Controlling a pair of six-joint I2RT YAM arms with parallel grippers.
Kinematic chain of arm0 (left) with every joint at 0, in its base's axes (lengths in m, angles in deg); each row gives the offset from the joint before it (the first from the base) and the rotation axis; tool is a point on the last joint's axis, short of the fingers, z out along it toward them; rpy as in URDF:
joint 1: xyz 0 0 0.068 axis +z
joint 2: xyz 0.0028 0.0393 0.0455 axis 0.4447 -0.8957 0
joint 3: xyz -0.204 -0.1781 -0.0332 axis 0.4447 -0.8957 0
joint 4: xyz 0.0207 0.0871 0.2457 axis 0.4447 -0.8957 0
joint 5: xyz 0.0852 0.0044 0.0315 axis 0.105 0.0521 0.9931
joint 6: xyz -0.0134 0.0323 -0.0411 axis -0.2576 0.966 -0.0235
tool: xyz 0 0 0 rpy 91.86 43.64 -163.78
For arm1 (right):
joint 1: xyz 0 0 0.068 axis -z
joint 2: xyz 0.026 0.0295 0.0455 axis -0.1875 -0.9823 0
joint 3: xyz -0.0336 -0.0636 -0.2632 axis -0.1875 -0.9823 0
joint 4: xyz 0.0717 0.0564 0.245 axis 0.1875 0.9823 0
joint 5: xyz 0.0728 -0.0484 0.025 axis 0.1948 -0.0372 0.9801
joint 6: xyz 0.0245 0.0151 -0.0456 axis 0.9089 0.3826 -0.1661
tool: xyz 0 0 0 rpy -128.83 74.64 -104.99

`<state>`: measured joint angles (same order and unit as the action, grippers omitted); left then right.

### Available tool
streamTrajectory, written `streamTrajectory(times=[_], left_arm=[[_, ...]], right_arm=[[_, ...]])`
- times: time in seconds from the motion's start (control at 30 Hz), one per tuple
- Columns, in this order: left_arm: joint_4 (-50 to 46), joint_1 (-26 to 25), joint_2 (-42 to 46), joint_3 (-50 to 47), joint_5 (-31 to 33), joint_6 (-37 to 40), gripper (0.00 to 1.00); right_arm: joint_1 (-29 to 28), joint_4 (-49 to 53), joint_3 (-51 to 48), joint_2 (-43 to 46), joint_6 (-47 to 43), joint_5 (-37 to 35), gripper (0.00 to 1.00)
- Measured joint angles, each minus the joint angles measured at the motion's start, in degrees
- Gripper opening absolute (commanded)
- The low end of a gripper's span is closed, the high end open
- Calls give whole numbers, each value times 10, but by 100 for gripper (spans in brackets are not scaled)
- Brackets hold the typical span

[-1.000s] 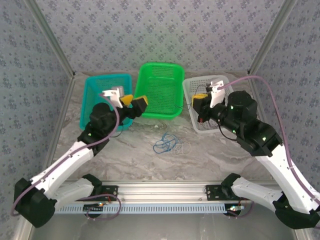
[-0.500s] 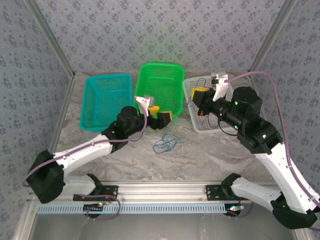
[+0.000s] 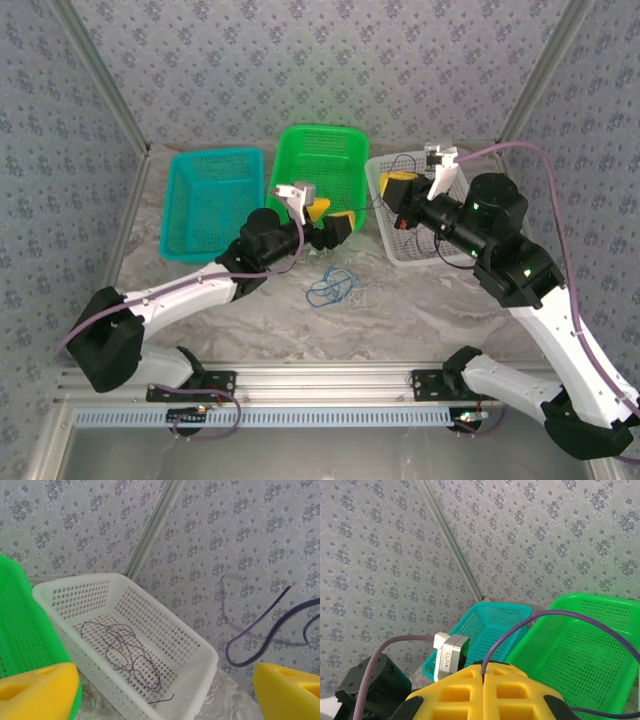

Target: Untangle the cables

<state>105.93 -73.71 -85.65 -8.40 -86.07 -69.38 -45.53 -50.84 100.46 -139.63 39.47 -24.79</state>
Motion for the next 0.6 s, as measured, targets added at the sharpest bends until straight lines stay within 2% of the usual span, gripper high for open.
streamTrajectory(times=[0.2,0.33,0.43,0.5,0.6], left_arm=[[33,-5,-31,19,-5,-9,86],[52,-5,-65,51,-7,-18,68],[57,-5,-89,76,-9,-19,66],[62,-5,-100,86,-10,-24,56],[66,-5,-112,90,-11,-33,32]], right_arm=[[3,-20,-6,3,18,8,0],[3,-35,-16,4,32,16,0],[3,-39,-19,5,38,20,0],[4,-40,-19,7,40,21,0],[7,-40,-19,14,43,22,0]])
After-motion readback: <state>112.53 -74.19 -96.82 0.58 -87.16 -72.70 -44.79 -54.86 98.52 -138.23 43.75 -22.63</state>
